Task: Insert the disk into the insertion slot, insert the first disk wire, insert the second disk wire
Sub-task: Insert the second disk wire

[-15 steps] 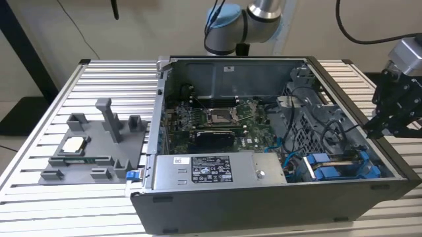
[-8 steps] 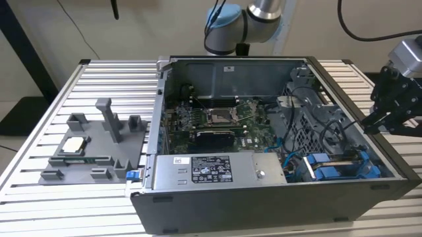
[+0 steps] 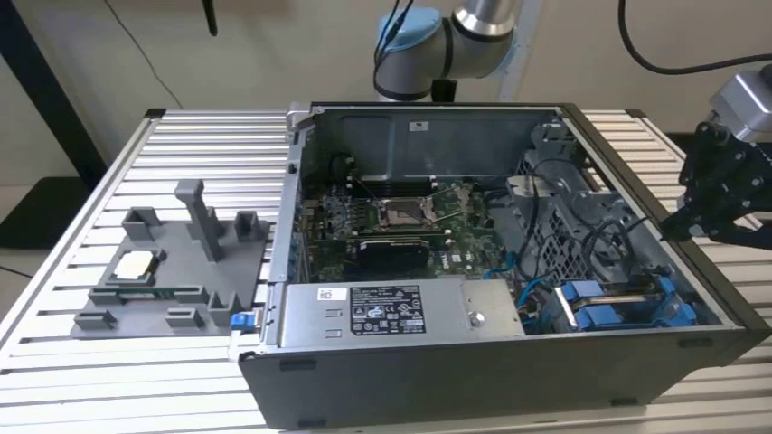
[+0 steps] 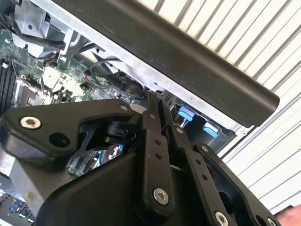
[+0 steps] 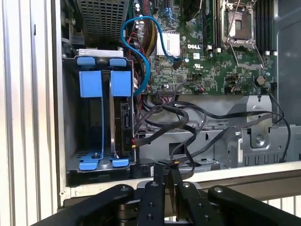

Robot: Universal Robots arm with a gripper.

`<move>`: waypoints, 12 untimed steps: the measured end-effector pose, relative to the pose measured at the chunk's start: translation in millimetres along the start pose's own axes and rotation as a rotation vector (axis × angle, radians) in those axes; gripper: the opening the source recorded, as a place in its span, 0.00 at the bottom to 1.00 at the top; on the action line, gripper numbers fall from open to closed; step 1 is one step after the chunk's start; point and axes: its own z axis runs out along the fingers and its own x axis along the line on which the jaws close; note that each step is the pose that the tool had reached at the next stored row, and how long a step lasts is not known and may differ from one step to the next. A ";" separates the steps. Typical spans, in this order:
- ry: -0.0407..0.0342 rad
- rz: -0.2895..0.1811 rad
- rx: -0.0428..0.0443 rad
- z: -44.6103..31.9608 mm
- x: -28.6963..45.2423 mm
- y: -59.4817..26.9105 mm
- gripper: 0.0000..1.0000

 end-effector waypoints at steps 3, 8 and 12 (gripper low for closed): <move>0.0000 0.000 0.0001 0.0 0.1 1.3 0.16; 0.0003 0.000 0.0001 -2.0 -0.2 8.9 0.16; 0.0001 0.000 0.0002 -5.9 -1.0 16.9 0.16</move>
